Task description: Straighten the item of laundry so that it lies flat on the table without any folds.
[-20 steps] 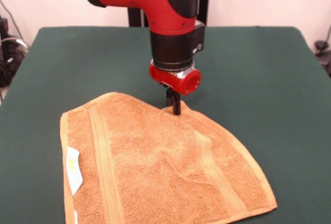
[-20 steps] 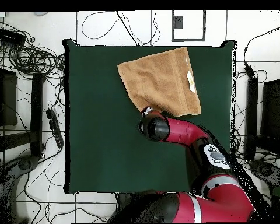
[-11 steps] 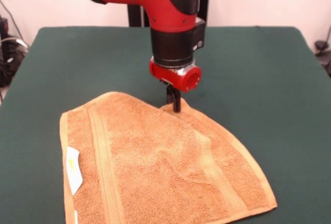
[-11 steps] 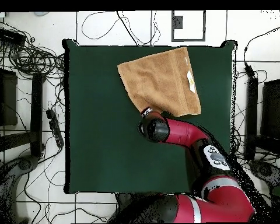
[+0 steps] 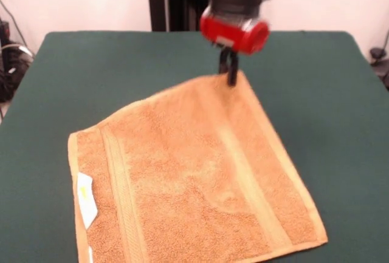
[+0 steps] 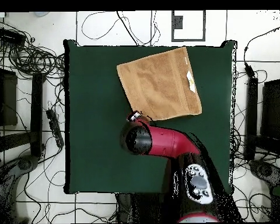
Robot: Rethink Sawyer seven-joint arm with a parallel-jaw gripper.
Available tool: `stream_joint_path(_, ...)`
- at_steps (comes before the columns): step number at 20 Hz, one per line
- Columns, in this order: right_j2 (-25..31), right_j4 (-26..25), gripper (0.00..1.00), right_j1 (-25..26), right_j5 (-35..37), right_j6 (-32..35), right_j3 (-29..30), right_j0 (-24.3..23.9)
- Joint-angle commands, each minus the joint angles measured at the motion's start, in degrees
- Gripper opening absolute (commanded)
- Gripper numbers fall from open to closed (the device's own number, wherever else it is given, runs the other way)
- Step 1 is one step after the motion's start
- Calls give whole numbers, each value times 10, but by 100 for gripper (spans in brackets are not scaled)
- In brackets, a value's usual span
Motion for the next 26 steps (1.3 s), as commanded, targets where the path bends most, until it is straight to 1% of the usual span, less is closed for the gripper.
stream_joint_path(1,-53,58,0,-111,118,139,96,74)
stream_joint_path(4,-47,63,0,-126,103,110,119,57)
stream_joint_path(7,-18,63,0,-158,69,66,171,10)
stream_joint_path(9,19,57,0,-182,26,32,226,-43)
stream_joint_path(10,43,45,0,-185,-6,16,253,-77)
stream_joint_path(11,76,29,0,-180,-40,2,280,-121)
stream_joint_path(13,126,-30,0,-141,-111,-22,308,-202)
stream_joint_path(14,139,-68,0,-112,-141,-35,308,-235)
stream_joint_path(16,131,-136,0,-65,-184,-43,295,-267)
stream_joint_path(18,131,-184,0,-52,-204,-43,290,-286)
stream_joint_path(19,137,-221,100,-46,-208,-21,283,-296)
stream_joint_path(22,157,-249,100,-37,-215,-24,286,-320)
stream_joint_path(24,166,-270,100,-30,-219,-10,286,-329)
stream_joint_path(26,161,-280,100,-25,-231,9,286,-324)
